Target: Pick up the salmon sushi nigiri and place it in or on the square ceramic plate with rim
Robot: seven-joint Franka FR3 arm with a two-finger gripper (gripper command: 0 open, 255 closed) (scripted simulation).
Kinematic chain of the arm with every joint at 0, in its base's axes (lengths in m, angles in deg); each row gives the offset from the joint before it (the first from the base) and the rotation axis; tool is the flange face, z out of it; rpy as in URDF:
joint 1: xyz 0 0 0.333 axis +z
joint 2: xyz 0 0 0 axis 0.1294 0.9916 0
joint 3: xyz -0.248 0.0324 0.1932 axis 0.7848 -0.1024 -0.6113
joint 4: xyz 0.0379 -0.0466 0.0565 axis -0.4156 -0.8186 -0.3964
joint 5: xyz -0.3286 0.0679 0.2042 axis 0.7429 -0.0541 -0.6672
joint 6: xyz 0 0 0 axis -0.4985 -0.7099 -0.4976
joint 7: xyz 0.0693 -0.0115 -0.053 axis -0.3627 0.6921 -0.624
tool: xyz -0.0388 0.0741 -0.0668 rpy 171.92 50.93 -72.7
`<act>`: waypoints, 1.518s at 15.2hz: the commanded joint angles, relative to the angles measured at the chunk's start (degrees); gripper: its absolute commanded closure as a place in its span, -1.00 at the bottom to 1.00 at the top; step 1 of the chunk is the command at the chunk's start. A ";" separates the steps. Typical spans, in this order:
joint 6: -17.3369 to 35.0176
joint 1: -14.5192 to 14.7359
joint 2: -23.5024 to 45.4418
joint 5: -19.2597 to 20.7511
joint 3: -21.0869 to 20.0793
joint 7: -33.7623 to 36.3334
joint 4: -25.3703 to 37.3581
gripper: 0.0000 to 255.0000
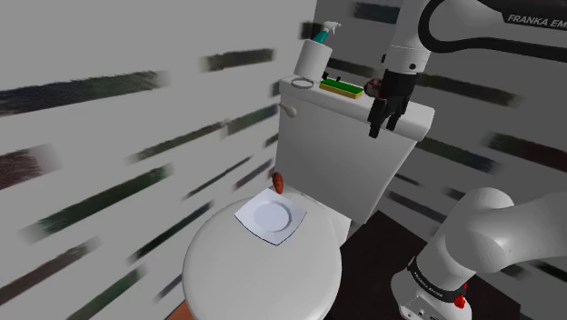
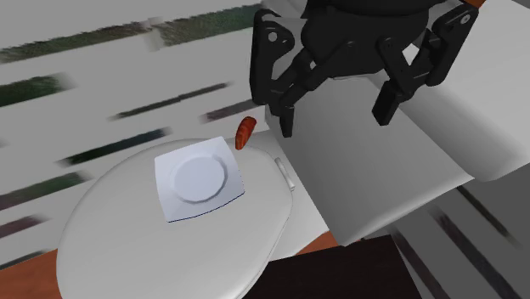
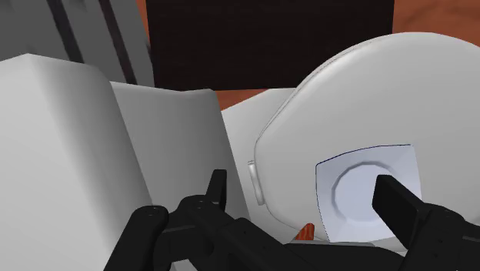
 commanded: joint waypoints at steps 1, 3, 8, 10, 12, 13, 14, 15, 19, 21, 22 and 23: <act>0.00 0.00 0.00 0.00 0.00 0.00 0.00 -1.00; 3.92 -0.11 2.27 -0.79 -0.69 1.84 -1.54 -1.00; 13.72 -0.32 9.36 -2.51 -2.33 6.19 -3.96 -1.00; 17.57 -0.41 12.69 -3.09 -2.94 7.84 -4.33 -1.00; 21.34 -0.51 16.29 -3.60 -3.52 9.45 -4.36 -1.00; 23.19 -0.54 18.16 -3.81 -3.78 10.24 -4.24 -1.00; 25.00 -0.59 20.09 -4.01 -4.04 11.03 -4.04 -1.00; 26.77 -0.63 22.07 -4.19 -4.28 11.81 -3.75 -1.00; 33.40 -0.80 30.34 -4.69 -5.10 14.87 -1.77 -1.00; 36.40 -0.87 34.64 -4.80 -5.40 16.38 -0.29 -1.00; 37.81 -0.89 36.81 -4.82 -5.52 17.13 0.56 -1.00; 39.15 -0.91 39.00 -4.83 -5.63 17.87 1.50 -1.00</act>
